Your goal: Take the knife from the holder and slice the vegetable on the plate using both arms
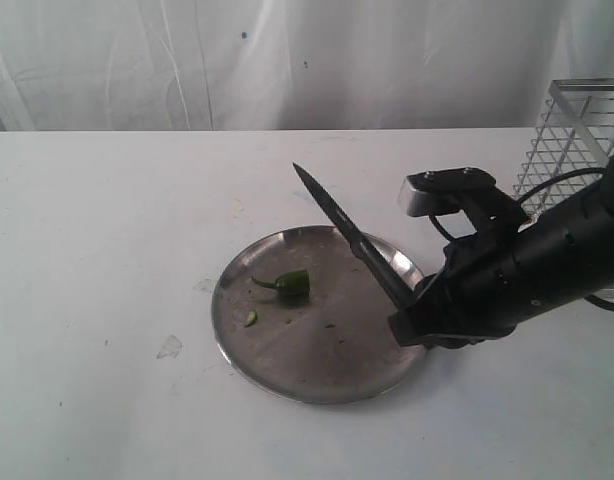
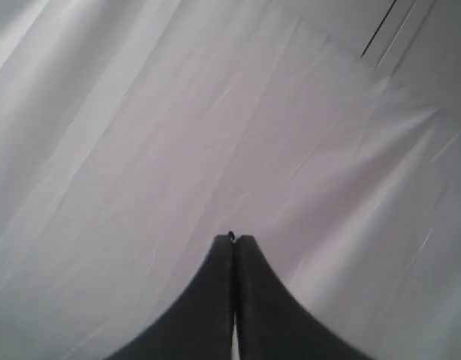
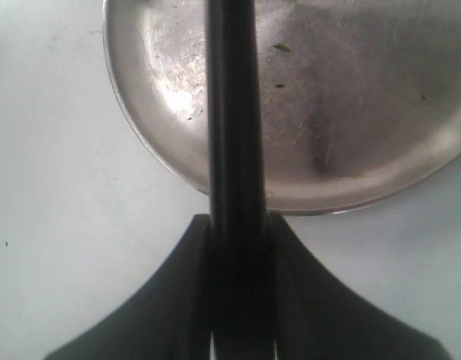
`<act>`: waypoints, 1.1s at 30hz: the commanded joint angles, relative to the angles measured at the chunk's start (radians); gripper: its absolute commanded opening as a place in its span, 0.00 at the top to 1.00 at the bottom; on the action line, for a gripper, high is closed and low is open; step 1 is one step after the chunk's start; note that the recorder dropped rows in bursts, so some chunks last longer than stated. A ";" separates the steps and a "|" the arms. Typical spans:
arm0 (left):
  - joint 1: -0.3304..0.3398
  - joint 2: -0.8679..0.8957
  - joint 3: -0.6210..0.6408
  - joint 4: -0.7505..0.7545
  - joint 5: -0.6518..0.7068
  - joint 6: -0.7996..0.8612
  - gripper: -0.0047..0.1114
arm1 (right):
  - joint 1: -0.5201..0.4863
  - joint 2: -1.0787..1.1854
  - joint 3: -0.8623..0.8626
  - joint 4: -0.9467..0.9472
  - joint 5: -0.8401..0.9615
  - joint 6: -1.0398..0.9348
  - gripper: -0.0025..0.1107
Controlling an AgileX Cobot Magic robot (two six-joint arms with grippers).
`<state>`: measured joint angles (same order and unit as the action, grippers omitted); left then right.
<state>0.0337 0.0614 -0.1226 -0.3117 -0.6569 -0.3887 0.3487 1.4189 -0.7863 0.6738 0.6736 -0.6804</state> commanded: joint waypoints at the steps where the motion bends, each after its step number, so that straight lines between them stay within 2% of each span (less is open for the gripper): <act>1: -0.009 0.143 -0.215 0.149 0.113 0.058 0.96 | 0.004 -0.002 -0.016 0.027 0.002 0.011 0.98; 3: -0.009 0.244 -0.300 0.401 0.228 0.026 0.96 | 0.004 -0.002 -0.016 0.051 0.005 0.011 0.98; 5: -0.009 0.368 -0.368 0.784 0.320 -0.042 0.96 | 0.004 -0.002 -0.016 0.069 0.014 0.011 0.98; 7: -0.009 0.486 -0.400 1.095 0.393 -0.109 0.96 | 0.004 -0.002 -0.016 0.069 0.024 0.011 0.98; 8: -0.011 0.553 -0.405 1.198 0.439 -0.139 0.96 | 0.004 -0.002 -0.016 0.069 0.026 0.011 0.98; 10: -0.028 0.664 -0.407 1.278 0.555 -0.194 0.96 | 0.004 -0.002 -0.016 0.065 0.038 0.006 0.98; 14: -0.125 0.858 -0.407 1.256 0.793 -0.229 0.96 | 0.004 -0.002 -0.016 0.045 0.037 0.004 0.98; 18: -0.292 0.986 -0.429 1.207 0.939 -0.065 0.96 | 0.004 -0.001 -0.016 0.043 0.004 0.004 0.98; 21: -0.419 1.075 -0.525 1.048 1.094 0.155 0.96 | 0.004 -0.001 -0.016 0.043 -0.009 0.004 0.98; 24: -0.510 1.176 -0.672 0.821 1.295 0.328 0.96 | 0.004 -0.001 -0.016 0.043 -0.018 0.004 0.98; 27: -0.540 1.273 -0.827 0.573 1.475 0.475 0.96 | 0.004 -0.001 -0.016 0.043 -0.021 0.004 0.98; 28: -0.542 1.296 -0.860 0.507 1.497 0.554 0.96 | 0.004 -0.001 -0.016 0.043 -0.018 0.004 0.98; 30: -0.542 1.344 -0.908 0.347 1.466 0.773 0.96 | 0.004 -0.001 -0.016 0.043 -0.013 0.004 0.98; 33: -0.542 1.394 -0.912 0.168 1.380 1.105 0.96 | 0.004 -0.001 -0.016 0.007 -0.012 0.016 0.98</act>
<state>-0.5004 1.4177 -1.0220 0.0314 0.7532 0.4414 0.3487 1.4189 -0.7942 0.7084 0.6636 -0.6718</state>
